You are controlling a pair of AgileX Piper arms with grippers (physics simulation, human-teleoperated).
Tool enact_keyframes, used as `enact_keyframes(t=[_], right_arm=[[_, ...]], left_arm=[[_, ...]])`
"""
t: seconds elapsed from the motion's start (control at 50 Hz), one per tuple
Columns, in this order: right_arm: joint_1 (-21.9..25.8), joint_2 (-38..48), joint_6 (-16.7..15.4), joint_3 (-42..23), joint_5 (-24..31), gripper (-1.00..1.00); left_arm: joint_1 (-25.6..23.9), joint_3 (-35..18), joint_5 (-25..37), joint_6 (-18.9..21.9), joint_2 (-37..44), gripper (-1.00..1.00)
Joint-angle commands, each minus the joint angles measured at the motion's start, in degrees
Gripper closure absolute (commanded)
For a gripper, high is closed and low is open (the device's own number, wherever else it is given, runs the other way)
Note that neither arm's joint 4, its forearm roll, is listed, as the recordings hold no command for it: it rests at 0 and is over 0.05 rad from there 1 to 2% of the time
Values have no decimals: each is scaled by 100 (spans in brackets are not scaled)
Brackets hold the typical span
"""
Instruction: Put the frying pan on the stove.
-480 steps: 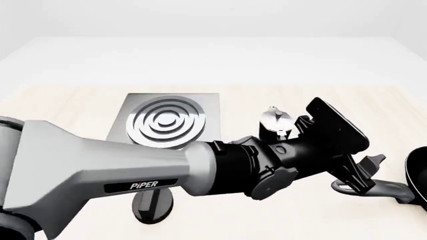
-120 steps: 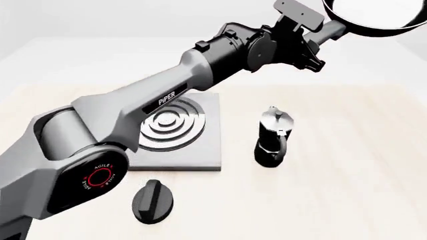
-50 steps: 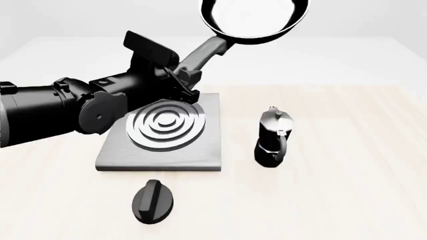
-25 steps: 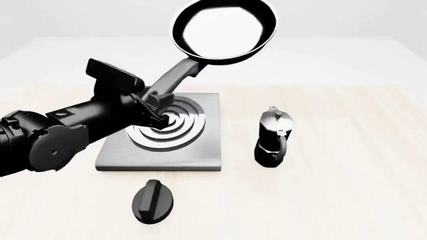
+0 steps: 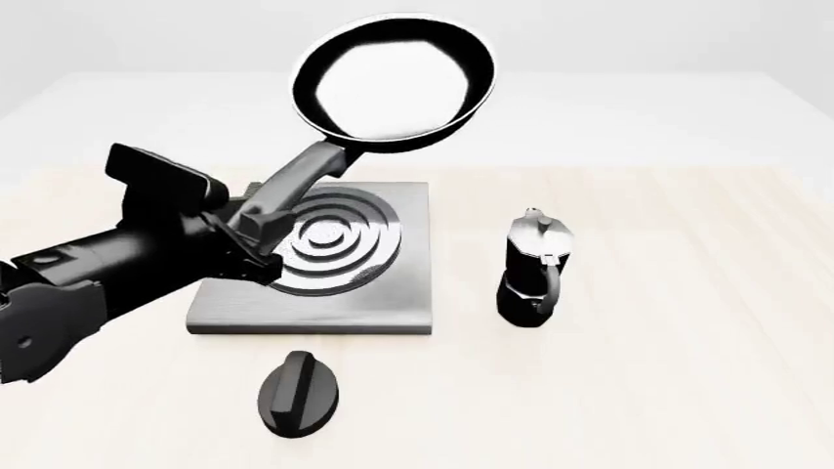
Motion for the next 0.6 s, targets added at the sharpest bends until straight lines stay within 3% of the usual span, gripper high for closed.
enact_keyframes(t=[0.02,0.6], right_arm=[[24,0,-19,-8,17,-100],[22,0,-54,-7,4,-100]], left_arm=[[81,151,159,-8,-427,100],[398,581,1473,-71,-1788,100]])
